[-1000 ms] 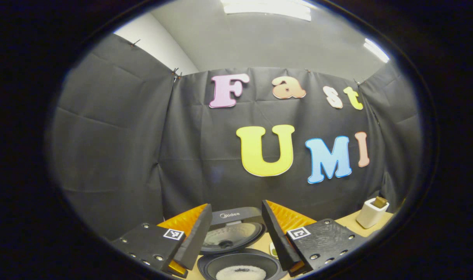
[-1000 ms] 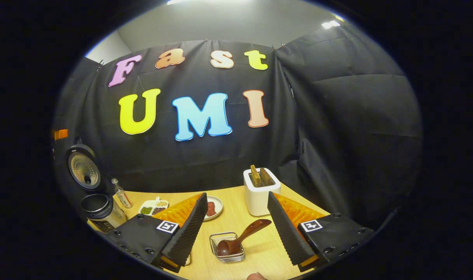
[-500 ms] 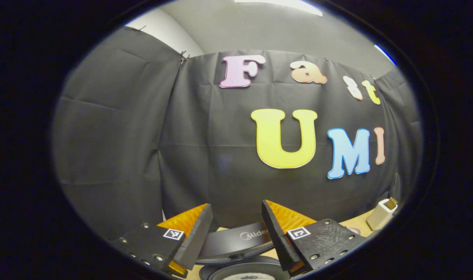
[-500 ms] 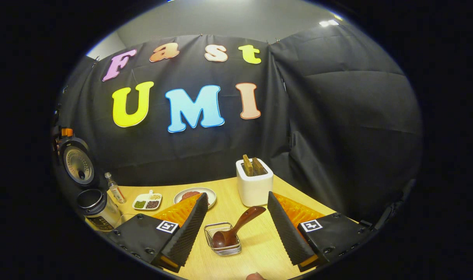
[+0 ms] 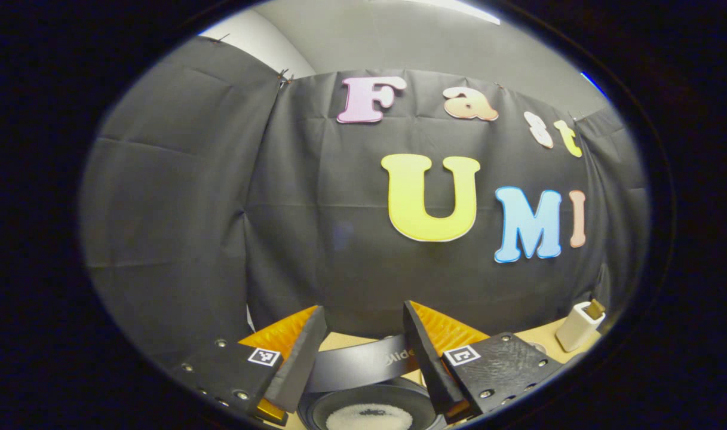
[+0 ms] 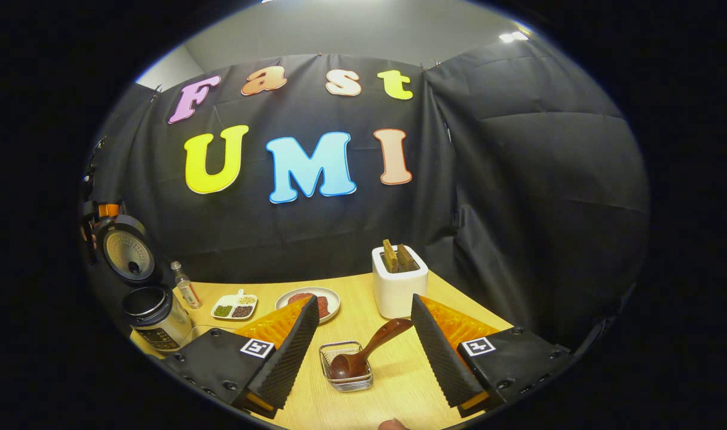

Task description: Close the left gripper, press the button to open the rice cooker; take a wooden spoon from the chopstick holder with the right hand, scoop a spoonful of rice and pour it into the rice cooker, then put the wooden spoon back into the chopstick holder.

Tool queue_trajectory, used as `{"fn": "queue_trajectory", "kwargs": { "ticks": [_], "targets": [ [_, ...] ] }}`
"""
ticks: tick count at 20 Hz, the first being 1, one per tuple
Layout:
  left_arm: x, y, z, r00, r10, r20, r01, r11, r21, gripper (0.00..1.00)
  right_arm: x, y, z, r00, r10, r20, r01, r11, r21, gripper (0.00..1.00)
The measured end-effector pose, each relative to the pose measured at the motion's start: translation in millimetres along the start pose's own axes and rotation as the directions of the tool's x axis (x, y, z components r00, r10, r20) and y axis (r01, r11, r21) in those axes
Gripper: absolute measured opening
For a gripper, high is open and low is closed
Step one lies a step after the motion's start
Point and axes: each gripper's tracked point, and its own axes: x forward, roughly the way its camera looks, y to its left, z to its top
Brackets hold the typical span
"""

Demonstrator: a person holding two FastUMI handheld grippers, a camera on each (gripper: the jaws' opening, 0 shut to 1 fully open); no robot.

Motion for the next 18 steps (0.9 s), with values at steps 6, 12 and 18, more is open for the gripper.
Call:
{"fn": "queue_trajectory", "kwargs": {
  "ticks": [6,12,18],
  "targets": [
    [-49,-19,-47,0.998,-0.033,-0.058,0.034,0.999,0.016,0.83,-6,-2,-2,0.998,0.062,-0.014,-0.062,0.998,-0.006,0.98],
    [-80,-32,-85,0.994,-0.043,-0.1,0.045,0.999,0.015,0.84,-16,-4,-6,0.994,0.108,-0.023,-0.109,0.994,-0.019,0.98],
    [-96,-39,-115,0.991,-0.041,-0.128,0.043,0.999,0.016,0.83,-25,-18,-10,0.993,0.113,-0.038,-0.113,0.993,-0.016,0.98]
  ]
}}
